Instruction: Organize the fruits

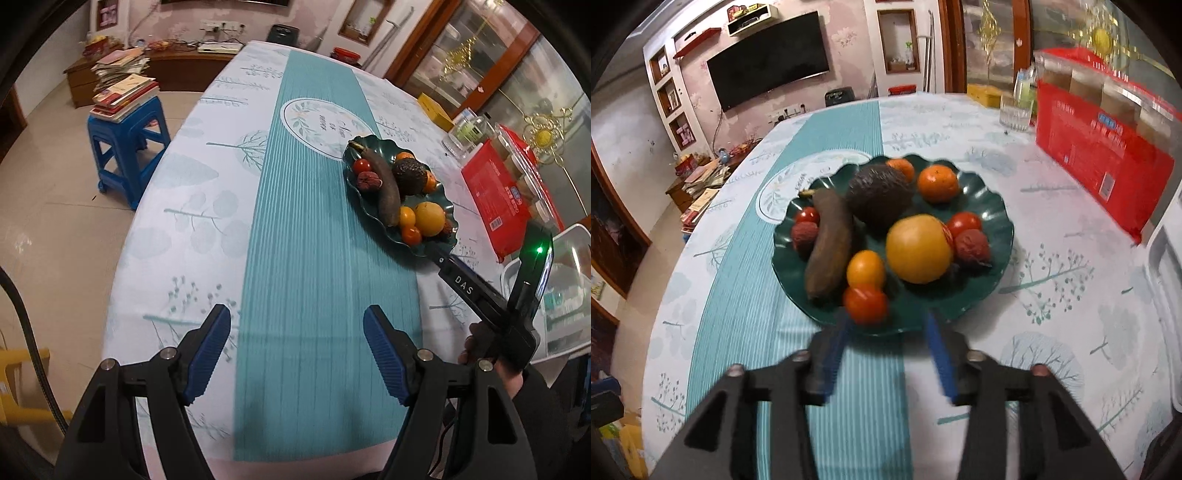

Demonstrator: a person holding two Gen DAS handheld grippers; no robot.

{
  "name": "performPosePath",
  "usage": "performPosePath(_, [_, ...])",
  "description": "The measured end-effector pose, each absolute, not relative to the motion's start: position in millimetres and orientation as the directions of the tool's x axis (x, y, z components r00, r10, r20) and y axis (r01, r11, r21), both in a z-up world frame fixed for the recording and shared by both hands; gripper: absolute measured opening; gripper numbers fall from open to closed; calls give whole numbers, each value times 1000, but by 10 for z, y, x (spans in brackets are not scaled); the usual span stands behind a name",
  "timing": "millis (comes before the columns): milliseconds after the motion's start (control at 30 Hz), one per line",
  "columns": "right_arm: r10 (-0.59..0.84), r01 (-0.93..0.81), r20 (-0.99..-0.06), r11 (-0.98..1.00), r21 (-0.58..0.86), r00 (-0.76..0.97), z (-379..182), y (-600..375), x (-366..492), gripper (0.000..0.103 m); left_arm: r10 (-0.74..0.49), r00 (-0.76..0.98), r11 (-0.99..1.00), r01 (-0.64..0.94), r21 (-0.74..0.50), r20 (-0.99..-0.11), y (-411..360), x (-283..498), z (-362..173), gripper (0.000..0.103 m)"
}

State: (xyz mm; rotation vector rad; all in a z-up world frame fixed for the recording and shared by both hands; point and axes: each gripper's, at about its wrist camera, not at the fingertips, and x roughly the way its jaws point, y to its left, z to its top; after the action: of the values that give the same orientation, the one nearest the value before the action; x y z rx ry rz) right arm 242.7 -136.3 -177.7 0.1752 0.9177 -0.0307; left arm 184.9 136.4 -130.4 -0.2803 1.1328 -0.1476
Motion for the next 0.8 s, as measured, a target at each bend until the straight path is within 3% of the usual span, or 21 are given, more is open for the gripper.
performPosePath(333, [161, 17, -817, 979, 205, 554, -1778, -1933, 1964, 69, -185, 434, 951, -145, -272, -882, 727, 1327, -1306, 75])
performPosePath(567, [199, -31, -839, 977, 213, 506, -1688, -2289, 1362, 80, -214, 423, 948, -127, -291, -880, 223, 971, -1299, 75])
performPosePath(800, [247, -62, -856, 967, 246, 455, -1428, -2435, 874, 85, -163, 471, 967, -99, -235, -867, 20, 718, -1015, 79])
